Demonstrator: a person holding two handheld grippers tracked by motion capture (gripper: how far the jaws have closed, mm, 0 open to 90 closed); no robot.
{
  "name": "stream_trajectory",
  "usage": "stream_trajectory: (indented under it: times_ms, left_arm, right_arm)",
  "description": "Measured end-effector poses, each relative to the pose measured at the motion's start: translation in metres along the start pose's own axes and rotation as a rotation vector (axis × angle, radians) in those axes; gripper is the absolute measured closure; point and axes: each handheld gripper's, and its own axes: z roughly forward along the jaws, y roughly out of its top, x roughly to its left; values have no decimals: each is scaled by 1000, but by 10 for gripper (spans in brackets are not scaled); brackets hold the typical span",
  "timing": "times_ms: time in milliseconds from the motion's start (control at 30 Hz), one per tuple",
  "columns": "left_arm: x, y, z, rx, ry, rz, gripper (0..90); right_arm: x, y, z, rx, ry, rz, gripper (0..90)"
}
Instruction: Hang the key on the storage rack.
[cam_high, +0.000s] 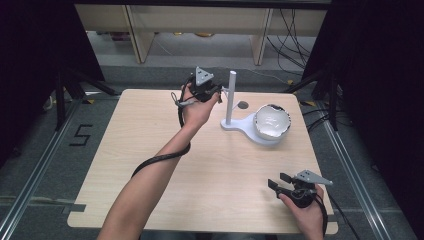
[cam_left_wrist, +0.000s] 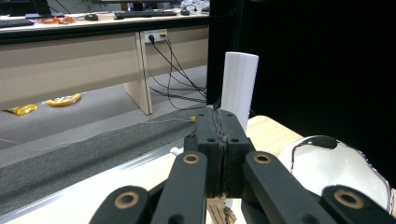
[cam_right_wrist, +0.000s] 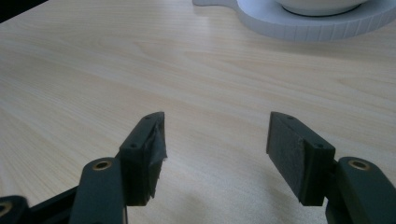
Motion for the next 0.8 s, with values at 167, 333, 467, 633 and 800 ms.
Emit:
stream_trajectory:
  times_ms: [167, 333, 467, 633, 800]
  left_arm:
    - [-3, -1, 4, 4, 1, 0, 881]
    - [-6, 3, 4, -8, -7, 8, 889]
    - [-9, 6, 3, -16, -12, 9, 874]
    - [-7, 5, -3, -16, -23, 0, 824]
    - [-2, 5, -17, -15, -37, -2, 722]
  right_arm:
    - [0, 0, -1, 2, -9, -2, 384]
    - [-2, 0, 0, -14, -4, -24, 384]
    - [0, 0, -1, -2, 1, 4, 383]
    - [-4, 0, 0, -23, -11, -56, 383]
    - [-3, 0, 0, -22, -14, -56, 384]
